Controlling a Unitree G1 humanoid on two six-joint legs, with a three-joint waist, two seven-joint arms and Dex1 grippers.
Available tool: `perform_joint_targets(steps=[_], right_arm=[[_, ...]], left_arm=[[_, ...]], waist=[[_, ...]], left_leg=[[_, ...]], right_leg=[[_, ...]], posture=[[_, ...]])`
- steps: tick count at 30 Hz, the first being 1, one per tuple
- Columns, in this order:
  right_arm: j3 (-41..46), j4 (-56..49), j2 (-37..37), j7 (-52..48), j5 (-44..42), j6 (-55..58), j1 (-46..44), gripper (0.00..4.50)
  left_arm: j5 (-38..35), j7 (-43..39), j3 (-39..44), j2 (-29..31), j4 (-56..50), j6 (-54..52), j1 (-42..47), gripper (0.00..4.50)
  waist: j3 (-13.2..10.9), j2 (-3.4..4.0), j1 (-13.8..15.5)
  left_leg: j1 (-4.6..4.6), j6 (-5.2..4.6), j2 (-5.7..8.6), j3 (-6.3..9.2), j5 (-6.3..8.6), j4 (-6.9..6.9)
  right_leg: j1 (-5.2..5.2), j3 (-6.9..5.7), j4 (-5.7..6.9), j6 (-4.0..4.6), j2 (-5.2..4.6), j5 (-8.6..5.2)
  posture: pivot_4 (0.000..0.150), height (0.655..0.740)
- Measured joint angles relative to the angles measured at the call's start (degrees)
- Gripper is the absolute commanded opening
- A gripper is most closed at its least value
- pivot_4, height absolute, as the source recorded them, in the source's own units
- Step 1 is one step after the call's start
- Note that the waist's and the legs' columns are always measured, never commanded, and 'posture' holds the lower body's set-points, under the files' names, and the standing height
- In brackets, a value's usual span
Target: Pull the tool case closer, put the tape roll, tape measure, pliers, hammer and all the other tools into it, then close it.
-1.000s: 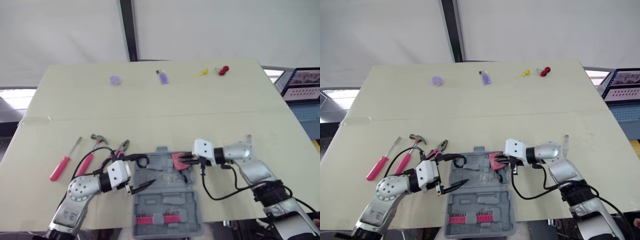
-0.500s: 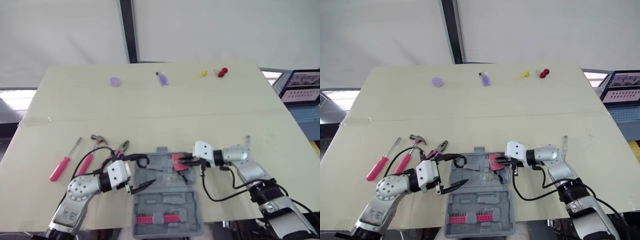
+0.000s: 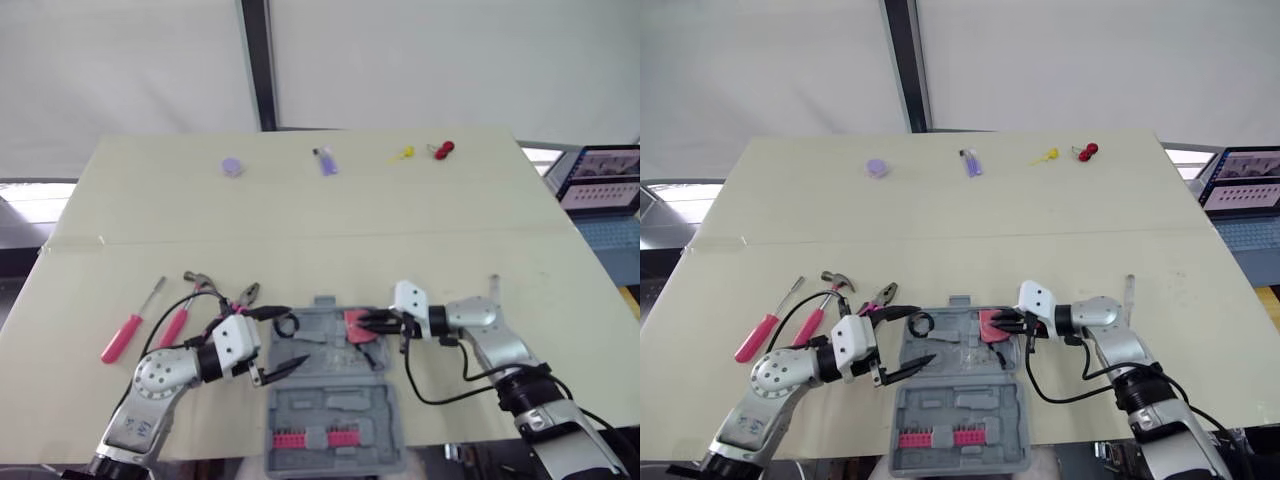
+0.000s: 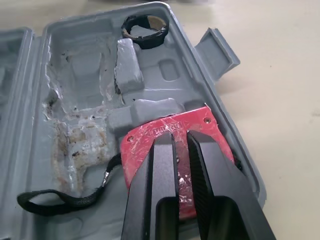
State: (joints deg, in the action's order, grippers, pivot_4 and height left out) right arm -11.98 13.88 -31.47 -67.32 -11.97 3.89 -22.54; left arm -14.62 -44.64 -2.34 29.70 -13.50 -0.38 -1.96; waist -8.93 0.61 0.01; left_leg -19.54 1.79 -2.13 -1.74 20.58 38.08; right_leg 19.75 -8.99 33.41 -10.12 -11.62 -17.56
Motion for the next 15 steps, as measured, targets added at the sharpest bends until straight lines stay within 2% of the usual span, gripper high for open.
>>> perform_joint_targets(steps=[1,4,6,8,15], right_arm=[[1.7,-3.2,-1.5,-0.1,-2.1,3.2,0.6,1.29],[9.7,-9.4,-8.6,-0.2,-8.4,11.8,2.8,2.72],[16.3,-8.7,-12.2,0.6,-10.7,14.6,5.2,3.79],[21.0,-6.3,-13.6,1.6,-11.7,15.3,7.9,4.44],[33.3,6.7,-13.9,9.4,-12.1,11.7,12.0,4.44]], left_arm=[[-0.9,0.8,1.2,0.0,-0.8,-1.5,0.2,4.5],[-3.7,2.4,6.9,1.3,-2.3,-5.0,-1.1,4.5],[-4.9,3.4,12.3,3.1,-1.8,-6.5,-3.6,4.5],[-5.6,4.5,17.7,4.4,-0.8,-7.5,-5.5,4.5],[-7.5,8.3,38.4,9.0,13.7,-5.6,-7.6,4.5]], waist=[[-0.1,0.11,0.0],[-0.2,0.17,0.1],[-0.3,0.01,0.1],[-0.4,-0.11,0.0],[-0.4,-0.08,-0.2]], left_leg=[[-0.04,0.0,0.0,0.0,0.0,0.01],[-0.05,-0.02,0.0,0.0,0.02,-0.06],[-0.04,-0.03,0.0,0.0,0.03,-0.08],[-0.04,-0.03,-0.01,-0.02,0.04,-0.08],[-0.03,-0.05,-0.01,-0.22,0.06,-0.12]], right_leg=[[0.02,-0.01,0.0,0.0,0.0,0.0],[0.06,-0.02,-0.02,0.0,0.0,0.0],[0.05,-0.05,-0.04,0.0,0.01,0.0],[0.04,-0.05,-0.06,0.0,0.01,0.0],[0.17,0.03,-0.07,0.0,-0.01,-0.01]], posture=[[0.15,0.74],[0.15,0.74],[0.15,0.74],[0.15,0.74],[0.15,0.74]])
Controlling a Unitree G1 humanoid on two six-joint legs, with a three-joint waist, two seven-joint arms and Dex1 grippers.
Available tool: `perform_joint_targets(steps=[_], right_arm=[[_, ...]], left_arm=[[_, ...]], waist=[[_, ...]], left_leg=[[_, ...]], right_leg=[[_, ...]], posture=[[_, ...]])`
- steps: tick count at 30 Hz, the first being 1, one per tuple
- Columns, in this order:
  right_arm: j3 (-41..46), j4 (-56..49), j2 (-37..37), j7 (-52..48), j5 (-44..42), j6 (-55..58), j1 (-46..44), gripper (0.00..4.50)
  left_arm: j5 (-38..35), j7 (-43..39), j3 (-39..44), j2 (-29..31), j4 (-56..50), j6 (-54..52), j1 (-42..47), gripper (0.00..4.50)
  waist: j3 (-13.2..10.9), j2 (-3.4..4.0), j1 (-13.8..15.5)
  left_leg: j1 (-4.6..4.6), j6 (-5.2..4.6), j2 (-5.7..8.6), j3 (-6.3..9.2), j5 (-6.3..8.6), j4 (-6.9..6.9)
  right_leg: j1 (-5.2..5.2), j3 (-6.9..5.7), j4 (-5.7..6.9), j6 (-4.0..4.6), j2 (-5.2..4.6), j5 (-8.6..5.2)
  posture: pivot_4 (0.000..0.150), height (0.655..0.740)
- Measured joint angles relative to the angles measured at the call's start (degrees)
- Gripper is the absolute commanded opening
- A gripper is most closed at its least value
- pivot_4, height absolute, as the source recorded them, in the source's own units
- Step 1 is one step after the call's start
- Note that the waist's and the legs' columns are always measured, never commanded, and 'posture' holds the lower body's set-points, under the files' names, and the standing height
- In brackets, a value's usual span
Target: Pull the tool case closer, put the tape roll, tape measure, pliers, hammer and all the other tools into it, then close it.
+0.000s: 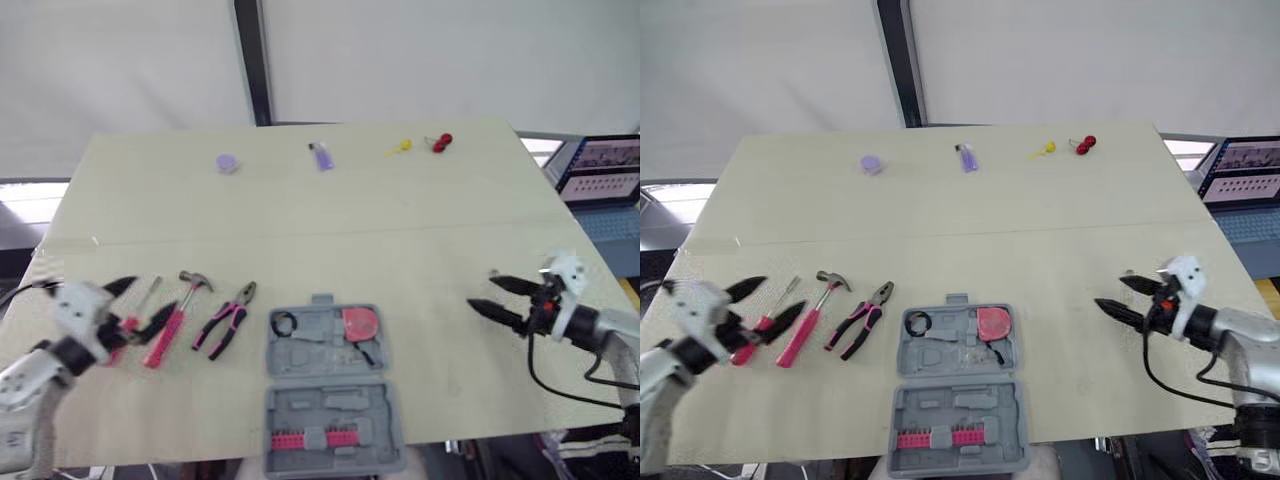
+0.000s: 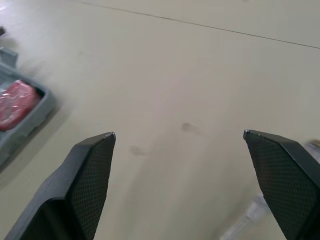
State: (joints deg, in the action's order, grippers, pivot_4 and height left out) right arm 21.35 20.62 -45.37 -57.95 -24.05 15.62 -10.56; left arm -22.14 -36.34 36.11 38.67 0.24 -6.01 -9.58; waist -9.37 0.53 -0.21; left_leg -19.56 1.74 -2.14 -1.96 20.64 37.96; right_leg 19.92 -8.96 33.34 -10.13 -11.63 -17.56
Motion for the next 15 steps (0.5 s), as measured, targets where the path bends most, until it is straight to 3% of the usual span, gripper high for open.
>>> perform_joint_targets(steps=[5,13,15], right_arm=[[4.0,10.0,-0.2,3.9,1.4,-6.7,-0.2,4.44],[4.0,16.4,0.0,3.6,2.1,-11.9,-1.5,4.44],[3.8,16.8,0.0,3.1,2.1,-12.3,-1.6,4.44]], left_arm=[[0.0,2.1,8.1,2.4,11.6,3.0,0.1,4.5],[0.1,2.1,6.8,1.2,15.5,6.7,0.4,4.5],[0.1,2.1,5.8,0.6,15.4,6.8,0.6,4.5]], waist=[[0.0,-0.04,0.0],[-0.1,-0.02,-0.3],[-0.1,0.06,-0.4]], left_leg=[[0.01,0.01,-0.01,-0.03,0.01,-0.05],[0.03,0.01,-0.04,-0.1,0.02,-0.05],[-0.18,-0.02,0.1,0.42,0.0,-0.22]], right_leg=[[0.04,0.01,0.0,0.0,0.0,0.0],[0.08,0.04,0.04,0.0,0.0,0.0],[-0.58,-0.5,-0.23,-0.02,-0.17,-0.01]], posture=[[0.15,0.74],[0.15,0.74],[0.15,0.74]])
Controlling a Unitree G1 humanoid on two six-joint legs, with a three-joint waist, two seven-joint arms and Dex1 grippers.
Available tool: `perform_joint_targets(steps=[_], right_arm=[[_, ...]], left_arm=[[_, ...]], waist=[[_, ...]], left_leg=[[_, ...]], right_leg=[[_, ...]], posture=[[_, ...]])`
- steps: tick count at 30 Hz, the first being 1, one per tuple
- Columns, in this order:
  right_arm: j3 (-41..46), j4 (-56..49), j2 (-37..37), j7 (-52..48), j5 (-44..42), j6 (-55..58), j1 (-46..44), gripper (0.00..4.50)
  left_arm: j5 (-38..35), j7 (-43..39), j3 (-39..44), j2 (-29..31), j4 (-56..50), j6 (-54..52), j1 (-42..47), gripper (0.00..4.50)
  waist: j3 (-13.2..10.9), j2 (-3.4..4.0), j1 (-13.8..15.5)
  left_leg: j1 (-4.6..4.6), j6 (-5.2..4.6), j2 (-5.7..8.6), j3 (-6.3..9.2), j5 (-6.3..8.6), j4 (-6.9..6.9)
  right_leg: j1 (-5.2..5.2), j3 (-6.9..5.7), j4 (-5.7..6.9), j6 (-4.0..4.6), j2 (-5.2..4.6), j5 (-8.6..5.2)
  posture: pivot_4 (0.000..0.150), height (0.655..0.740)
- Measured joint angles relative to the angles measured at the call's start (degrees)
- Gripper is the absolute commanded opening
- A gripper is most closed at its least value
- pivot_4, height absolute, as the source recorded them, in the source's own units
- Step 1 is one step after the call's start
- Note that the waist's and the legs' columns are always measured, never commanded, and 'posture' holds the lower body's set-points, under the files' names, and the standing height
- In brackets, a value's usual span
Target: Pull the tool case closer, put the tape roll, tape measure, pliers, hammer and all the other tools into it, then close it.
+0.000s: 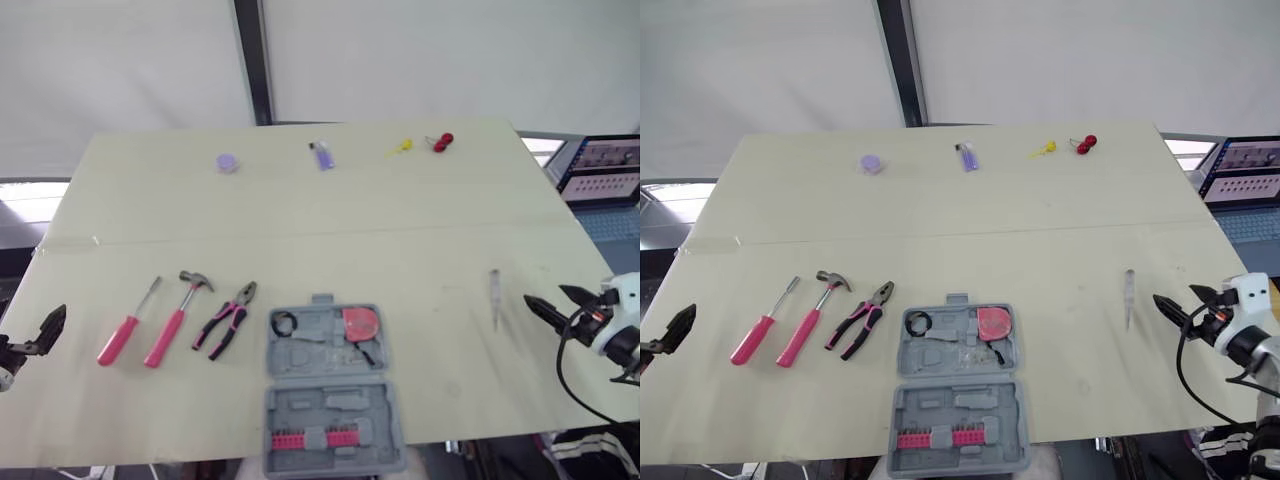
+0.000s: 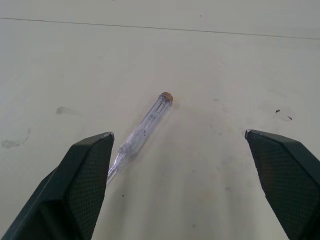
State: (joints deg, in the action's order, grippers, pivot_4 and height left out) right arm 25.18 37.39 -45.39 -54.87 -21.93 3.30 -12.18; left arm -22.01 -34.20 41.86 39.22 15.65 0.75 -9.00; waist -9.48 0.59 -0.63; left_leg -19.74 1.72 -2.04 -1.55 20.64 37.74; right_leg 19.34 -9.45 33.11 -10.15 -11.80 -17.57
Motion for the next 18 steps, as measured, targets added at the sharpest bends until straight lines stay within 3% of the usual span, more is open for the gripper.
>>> perform_joint_targets(steps=[2,4,5,18], right_arm=[[0.0,0.3,0.0,-0.4,0.0,-0.5,0.0,4.44],[0.0,0.4,-0.1,-0.6,0.1,-0.9,0.0,4.44],[-0.1,0.4,-0.1,-0.6,0.3,-1.0,-0.1,4.44],[-0.5,0.4,-0.2,-0.7,1.8,-2.1,0.5,4.44]], left_arm=[[0.0,0.1,-0.6,-0.3,0.0,0.0,0.0,4.5],[0.0,0.2,-1.0,-0.3,-0.4,0.0,0.1,4.5],[0.0,0.3,-1.3,-0.3,-0.9,0.0,0.1,4.5],[0.0,0.8,-2.6,-0.4,-2.7,-0.6,0.0,4.5]], waist=[[0.0,0.06,-1.0],[0.0,0.02,-1.6],[0.0,-0.01,-1.6],[-0.1,0.03,-0.9]], left_leg=[[-0.09,-0.22,0.6,1.33,-0.37,-0.4],[-0.33,-0.27,1.09,2.19,-0.71,-0.62],[-0.13,-0.14,1.01,2.01,-0.74,-0.4],[-0.29,-0.01,0.82,1.33,-0.83,-0.47]], right_leg=[[-1.02,-1.5,-0.58,-0.13,-0.61,-0.03],[-1.35,-2.4,-0.75,-0.2,-1.11,-0.02],[-0.79,-2.22,-0.33,-0.21,-1.04,0.01],[-0.25,-1.18,-0.42,-0.19,-0.66,-0.01]], posture=[[0.15,0.74],[0.15,0.74],[0.15,0.74],[0.15,0.74]])
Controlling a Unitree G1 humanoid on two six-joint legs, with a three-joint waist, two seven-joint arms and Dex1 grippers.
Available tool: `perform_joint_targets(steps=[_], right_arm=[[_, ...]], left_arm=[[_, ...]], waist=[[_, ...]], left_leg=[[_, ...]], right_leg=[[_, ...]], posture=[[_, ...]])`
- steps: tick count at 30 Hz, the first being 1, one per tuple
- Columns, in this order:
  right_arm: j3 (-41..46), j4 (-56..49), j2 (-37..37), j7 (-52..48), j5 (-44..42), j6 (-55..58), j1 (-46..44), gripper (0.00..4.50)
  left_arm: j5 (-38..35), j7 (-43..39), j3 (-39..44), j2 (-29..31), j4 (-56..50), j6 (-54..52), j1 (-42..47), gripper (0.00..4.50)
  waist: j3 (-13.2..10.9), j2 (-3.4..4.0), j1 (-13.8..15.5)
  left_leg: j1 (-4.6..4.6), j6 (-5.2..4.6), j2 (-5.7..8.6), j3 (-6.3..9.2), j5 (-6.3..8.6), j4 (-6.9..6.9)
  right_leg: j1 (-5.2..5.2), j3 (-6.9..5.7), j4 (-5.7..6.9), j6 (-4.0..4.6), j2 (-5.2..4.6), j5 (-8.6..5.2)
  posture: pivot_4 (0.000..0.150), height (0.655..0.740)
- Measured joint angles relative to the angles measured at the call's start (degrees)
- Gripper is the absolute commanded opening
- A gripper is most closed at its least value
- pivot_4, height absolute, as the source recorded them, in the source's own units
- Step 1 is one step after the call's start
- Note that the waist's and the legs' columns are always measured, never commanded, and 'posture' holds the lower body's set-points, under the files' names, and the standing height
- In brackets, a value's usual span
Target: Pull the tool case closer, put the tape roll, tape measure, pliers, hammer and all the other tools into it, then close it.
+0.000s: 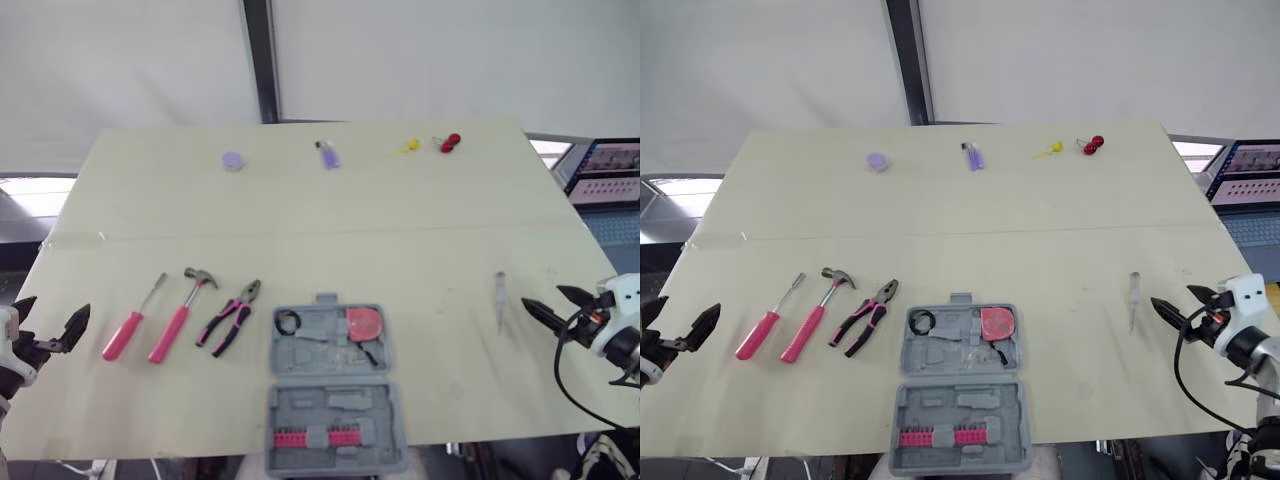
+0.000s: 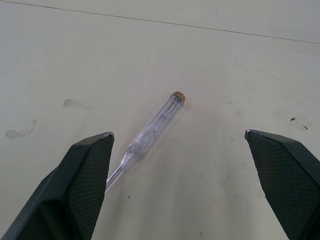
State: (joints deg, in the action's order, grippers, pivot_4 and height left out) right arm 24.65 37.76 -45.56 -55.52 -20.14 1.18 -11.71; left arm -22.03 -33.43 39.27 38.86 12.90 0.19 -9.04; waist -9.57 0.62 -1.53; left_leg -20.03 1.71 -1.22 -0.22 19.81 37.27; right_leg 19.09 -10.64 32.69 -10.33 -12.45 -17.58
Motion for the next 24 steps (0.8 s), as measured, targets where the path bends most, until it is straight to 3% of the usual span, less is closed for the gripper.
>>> perform_joint_targets(steps=[4,7,14,24], right_arm=[[0.0,0.0,0.0,-0.1,0.0,0.0,0.0,4.44],[-0.2,-0.1,0.0,-0.1,0.1,0.0,0.2,4.44],[-1.5,-0.4,0.0,0.0,0.8,0.0,0.9,4.44],[-1.6,-0.6,-0.6,0.0,0.7,0.0,1.5,4.44]], left_arm=[[0.0,0.1,-0.5,-0.1,-1.2,-0.4,0.0,4.5],[0.0,0.2,-1.3,-0.3,-1.8,-0.9,0.1,4.5],[0.0,0.8,-1.7,-0.7,-3.1,-1.5,-0.4,4.5],[0.0,1.1,-1.7,-0.8,-4.2,-2.4,-0.6,4.5]], waist=[[0.0,0.0,-0.1],[0.0,0.05,-0.5],[0.0,0.0,0.1],[0.0,0.01,0.0]], left_leg=[[-0.14,-0.06,0.04,-0.06,-0.02,-0.1],[0.0,-0.14,0.25,0.82,-0.11,-0.09],[-0.04,-0.1,0.13,0.37,-0.1,0.02],[-0.1,-0.1,0.13,0.26,-0.1,-0.07]], right_leg=[[0.15,0.06,0.13,0.0,-0.09,0.0],[-0.62,-0.88,-0.18,-0.02,-0.3,0.0],[-0.3,-0.09,-0.15,-0.02,-0.04,0.0],[-0.22,0.02,-0.17,-0.02,-0.04,0.0]], posture=[[0.15,0.74],[0.15,0.74],[0.15,0.74],[0.15,0.74]])
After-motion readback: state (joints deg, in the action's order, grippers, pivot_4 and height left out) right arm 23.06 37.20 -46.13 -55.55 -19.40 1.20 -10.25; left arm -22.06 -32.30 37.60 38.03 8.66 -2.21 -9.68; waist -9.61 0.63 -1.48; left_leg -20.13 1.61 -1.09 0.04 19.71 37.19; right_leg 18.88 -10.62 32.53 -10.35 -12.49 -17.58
